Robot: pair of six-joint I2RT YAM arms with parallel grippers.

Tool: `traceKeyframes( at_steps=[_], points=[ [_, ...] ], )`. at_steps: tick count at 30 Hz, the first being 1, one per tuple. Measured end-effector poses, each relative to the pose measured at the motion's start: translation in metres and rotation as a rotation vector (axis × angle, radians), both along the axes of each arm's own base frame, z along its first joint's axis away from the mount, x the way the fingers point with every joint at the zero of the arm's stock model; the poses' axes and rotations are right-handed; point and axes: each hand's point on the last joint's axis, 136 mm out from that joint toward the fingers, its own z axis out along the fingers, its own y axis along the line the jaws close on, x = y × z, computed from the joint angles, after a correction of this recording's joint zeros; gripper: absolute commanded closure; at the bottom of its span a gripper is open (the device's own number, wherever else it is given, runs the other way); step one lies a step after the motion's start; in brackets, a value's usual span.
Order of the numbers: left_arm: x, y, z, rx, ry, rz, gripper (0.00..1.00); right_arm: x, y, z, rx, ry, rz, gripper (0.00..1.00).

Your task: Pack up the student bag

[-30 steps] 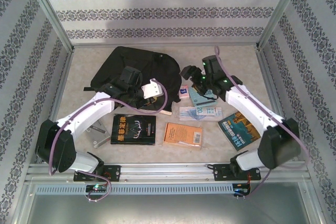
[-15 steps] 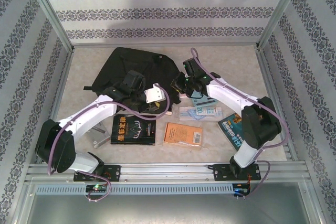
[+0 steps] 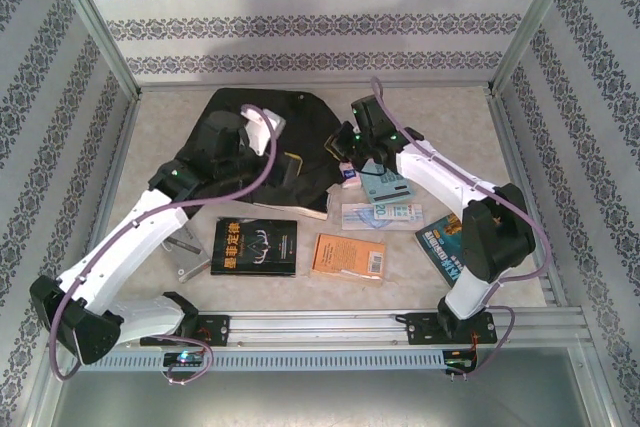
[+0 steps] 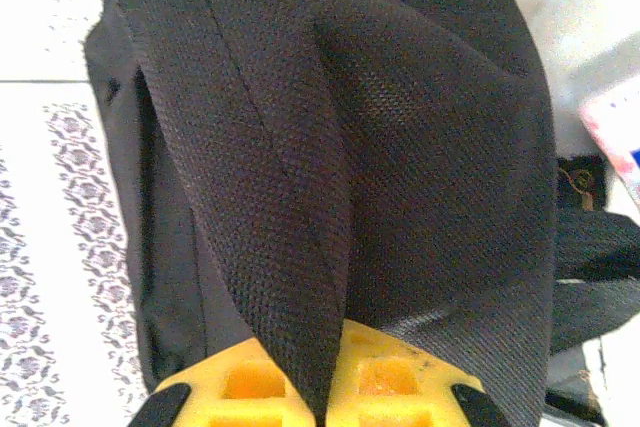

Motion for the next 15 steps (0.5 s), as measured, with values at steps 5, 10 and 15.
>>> traceKeyframes(
  at_steps=[5, 10, 15],
  points=[
    [0.008, 0.045, -0.028, -0.063, 0.151, 0.242, 0.11, 0.011, -0.002, 0.008, 0.044, -0.014, -0.068, 1.0],
    [0.012, 0.099, -0.063, -0.136, 0.294, 0.481, 0.1, 0.013, -0.018, -0.001, 0.026, -0.018, -0.162, 1.0],
    [0.012, 0.128, -0.076, -0.197, 0.361, 0.617, 0.09, 0.008, -0.022, -0.018, 0.006, -0.005, -0.179, 1.0]
  ],
)
